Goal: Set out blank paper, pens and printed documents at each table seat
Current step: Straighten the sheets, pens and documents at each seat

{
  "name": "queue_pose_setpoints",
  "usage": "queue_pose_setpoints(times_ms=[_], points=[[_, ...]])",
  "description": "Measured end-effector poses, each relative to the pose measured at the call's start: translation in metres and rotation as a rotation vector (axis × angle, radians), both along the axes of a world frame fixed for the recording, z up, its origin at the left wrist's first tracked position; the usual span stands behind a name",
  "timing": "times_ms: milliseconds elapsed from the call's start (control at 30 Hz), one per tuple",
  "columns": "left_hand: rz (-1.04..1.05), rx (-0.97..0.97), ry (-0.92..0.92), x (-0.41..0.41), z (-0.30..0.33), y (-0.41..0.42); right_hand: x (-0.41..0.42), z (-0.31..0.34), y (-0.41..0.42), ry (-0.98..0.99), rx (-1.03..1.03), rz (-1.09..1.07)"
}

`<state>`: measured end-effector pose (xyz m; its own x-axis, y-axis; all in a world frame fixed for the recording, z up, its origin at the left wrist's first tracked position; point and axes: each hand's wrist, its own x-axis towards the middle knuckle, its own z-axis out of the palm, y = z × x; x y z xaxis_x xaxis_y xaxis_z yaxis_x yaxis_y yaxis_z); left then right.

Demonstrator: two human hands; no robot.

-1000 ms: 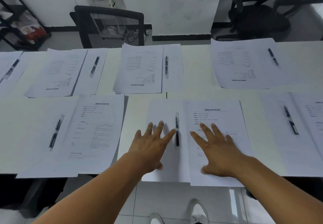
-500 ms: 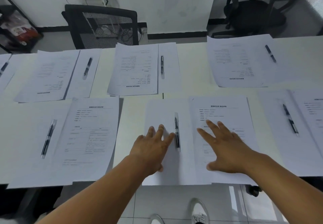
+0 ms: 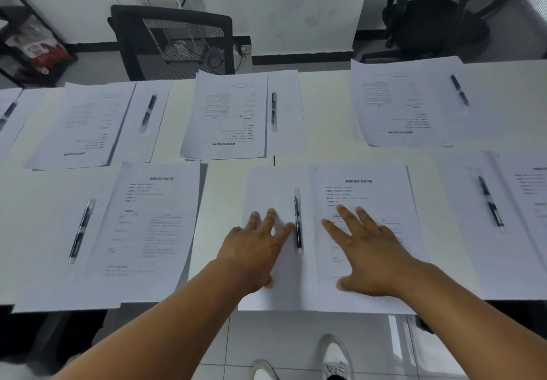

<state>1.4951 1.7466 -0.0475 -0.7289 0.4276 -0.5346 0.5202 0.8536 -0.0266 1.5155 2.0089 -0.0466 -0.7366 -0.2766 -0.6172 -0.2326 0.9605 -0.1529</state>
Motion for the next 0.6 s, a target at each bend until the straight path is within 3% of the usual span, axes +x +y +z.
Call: queue_pose_setpoints(times_ms=[600], points=[[0.017, 0.004, -0.011, -0.0002, -0.0001, -0.001, -0.0008, -0.008, -0.0013, 0.03, 0.024, 0.01]])
